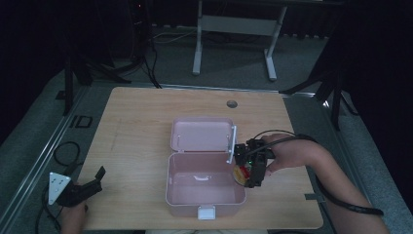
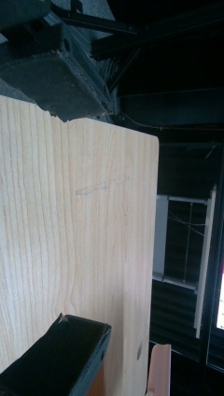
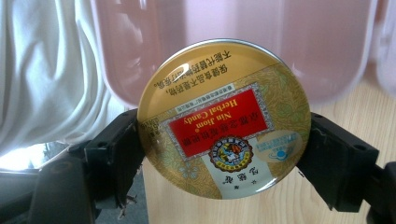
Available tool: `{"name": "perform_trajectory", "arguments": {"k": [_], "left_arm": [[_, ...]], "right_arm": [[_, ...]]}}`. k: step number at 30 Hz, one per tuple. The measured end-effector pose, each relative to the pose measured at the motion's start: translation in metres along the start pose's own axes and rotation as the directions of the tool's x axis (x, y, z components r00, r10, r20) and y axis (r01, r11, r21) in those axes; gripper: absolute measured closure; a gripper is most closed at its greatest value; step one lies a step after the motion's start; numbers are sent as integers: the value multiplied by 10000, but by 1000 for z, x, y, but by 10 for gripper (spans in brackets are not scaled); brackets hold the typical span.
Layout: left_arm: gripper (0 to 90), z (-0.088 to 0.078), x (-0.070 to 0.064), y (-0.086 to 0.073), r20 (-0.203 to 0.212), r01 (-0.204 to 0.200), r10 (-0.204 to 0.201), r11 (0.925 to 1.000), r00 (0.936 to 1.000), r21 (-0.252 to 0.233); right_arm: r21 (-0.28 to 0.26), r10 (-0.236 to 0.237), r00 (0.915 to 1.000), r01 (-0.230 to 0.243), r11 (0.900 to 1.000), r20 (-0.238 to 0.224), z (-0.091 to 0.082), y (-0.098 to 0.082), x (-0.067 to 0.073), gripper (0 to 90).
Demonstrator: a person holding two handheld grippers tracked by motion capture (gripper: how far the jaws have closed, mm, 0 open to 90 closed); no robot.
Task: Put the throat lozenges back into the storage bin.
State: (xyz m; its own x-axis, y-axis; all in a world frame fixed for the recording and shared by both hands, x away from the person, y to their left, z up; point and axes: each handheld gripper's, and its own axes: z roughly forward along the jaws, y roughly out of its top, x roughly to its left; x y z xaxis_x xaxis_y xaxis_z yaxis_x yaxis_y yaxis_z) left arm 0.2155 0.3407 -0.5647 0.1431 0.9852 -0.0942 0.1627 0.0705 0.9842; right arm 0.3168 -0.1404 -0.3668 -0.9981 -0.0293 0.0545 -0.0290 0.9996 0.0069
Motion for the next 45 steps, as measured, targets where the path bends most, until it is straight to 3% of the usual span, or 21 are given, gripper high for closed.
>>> {"name": "perform_trajectory", "arguments": {"k": [9,18,30,40,45], "left_arm": [[3,0,0,0,34,19,-19,10000,10000,-9],[3,0,0,0,61,-1,1,10000,10000,3],[3,0,0,0,62,-32,32,10000,10000,37],[3,0,0,0,76,-38,38,10000,10000,42],[3,0,0,0,64,-63,62,10000,10000,67]], "right_arm": [[-168,-599,9982,599,9981,16,5,30,2,199],[106,-763,9963,767,9970,-396,40,40,-1,199],[-16,-1094,9917,1096,9940,-678,77,46,-6,199],[833,-1211,9863,1308,9879,-1124,113,52,-7,198],[1199,-1250,9856,1385,9831,-1137,122,54,-6,198]]}}
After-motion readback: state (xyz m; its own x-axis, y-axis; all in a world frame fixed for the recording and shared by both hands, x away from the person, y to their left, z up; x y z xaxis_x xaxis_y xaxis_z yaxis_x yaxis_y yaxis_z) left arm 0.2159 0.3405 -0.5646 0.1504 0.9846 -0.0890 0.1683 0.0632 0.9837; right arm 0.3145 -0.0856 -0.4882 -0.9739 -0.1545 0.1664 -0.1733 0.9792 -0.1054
